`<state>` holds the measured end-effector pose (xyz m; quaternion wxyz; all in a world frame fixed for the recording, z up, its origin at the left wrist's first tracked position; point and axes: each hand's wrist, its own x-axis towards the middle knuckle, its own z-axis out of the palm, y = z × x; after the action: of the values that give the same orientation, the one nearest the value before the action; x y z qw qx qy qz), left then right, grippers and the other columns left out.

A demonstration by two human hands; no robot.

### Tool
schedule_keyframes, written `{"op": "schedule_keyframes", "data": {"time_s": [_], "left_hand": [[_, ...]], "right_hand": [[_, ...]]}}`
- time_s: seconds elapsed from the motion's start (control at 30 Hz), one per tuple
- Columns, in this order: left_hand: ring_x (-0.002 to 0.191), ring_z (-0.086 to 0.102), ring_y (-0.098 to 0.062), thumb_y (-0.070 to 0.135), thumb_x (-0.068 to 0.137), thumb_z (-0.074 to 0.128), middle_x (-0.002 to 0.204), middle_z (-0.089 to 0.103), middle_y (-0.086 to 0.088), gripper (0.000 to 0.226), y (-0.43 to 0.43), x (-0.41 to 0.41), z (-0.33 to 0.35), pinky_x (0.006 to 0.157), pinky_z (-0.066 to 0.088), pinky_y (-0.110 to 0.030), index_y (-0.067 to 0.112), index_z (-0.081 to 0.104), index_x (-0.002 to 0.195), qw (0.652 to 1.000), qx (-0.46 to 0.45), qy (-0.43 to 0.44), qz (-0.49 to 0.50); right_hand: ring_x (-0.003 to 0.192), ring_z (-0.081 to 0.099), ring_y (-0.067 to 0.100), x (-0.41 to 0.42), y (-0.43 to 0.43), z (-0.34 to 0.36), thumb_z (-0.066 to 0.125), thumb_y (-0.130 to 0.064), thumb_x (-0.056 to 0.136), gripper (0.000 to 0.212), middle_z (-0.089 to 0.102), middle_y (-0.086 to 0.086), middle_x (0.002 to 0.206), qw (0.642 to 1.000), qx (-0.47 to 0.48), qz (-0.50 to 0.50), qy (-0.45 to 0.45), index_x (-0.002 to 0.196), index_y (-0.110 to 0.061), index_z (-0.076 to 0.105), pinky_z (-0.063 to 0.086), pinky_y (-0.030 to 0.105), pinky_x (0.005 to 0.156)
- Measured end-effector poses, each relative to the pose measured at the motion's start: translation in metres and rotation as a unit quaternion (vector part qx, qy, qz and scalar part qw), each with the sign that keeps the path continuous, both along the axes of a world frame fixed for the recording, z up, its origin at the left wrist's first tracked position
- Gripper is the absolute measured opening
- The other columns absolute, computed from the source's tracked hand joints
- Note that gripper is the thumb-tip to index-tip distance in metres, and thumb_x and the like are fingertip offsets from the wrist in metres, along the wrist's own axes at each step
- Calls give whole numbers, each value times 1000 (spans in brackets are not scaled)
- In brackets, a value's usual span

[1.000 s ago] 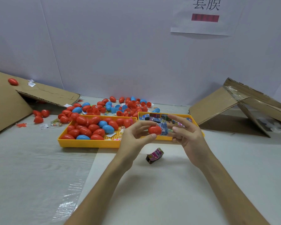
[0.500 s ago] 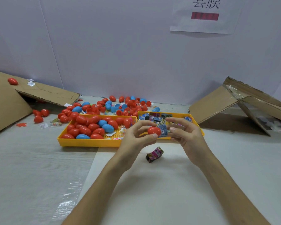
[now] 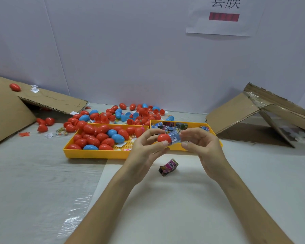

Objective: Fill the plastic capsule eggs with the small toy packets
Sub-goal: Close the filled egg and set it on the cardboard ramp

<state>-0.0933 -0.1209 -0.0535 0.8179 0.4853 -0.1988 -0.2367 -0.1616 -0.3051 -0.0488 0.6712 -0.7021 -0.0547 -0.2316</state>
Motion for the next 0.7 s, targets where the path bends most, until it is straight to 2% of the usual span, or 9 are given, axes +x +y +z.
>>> {"op": "schedule_keyframes", "data": {"time_s": [0.1, 0.2, 0.27, 0.43, 0.57, 0.7], "left_hand": [[100, 74, -24, 12, 71, 86, 115, 69, -10, 32, 1, 0, 1, 80, 58, -27, 25, 75, 98, 1000, 4, 5, 1], [100, 74, -24, 14, 70, 87, 116, 69, -9, 33, 2, 0, 2, 79, 58, -27, 26, 75, 99, 1000, 11, 1, 2], [102, 73, -23, 17, 69, 85, 119, 67, -11, 34, 1, -1, 1, 80, 57, -27, 25, 75, 101, 1000, 16, -2, 3], [102, 73, -23, 19, 66, 83, 120, 67, -10, 37, 0, -2, 1, 80, 58, -27, 26, 76, 101, 1000, 23, -9, 12], [104, 72, -24, 19, 66, 83, 114, 72, -5, 36, -1, -2, 0, 79, 58, -26, 26, 78, 101, 999, 33, -23, 14], [103, 72, -21, 19, 68, 82, 109, 74, 1, 37, -2, -2, 0, 78, 58, -27, 27, 78, 105, 998, 48, -41, 16]], "right_hand": [[96, 72, 15, -1, 2, 0, 80, -5, 72, 28, 76, -2, 96, 1000, -22, -7, -3, 91, -25, 77, 55, 24, 74], [95, 73, 19, 0, 4, -2, 79, 5, 78, 29, 77, 0, 96, 999, -47, -14, 1, 95, -19, 75, 58, 29, 75], [93, 74, 21, 1, 7, -3, 78, 4, 80, 28, 77, 2, 96, 998, -56, -25, -5, 96, -17, 74, 59, 30, 75], [83, 73, 19, 0, 11, 0, 82, -16, 76, 33, 74, -2, 89, 993, -93, -63, -34, 105, -27, 71, 57, 25, 69], [79, 73, 18, 1, 12, -2, 83, -7, 79, 32, 74, -6, 86, 984, -138, -96, -54, 99, -30, 73, 60, 29, 69], [80, 73, 15, 2, 13, -3, 82, -7, 80, 28, 75, -11, 90, 978, -162, -121, -57, 88, -34, 74, 61, 31, 70]]}}
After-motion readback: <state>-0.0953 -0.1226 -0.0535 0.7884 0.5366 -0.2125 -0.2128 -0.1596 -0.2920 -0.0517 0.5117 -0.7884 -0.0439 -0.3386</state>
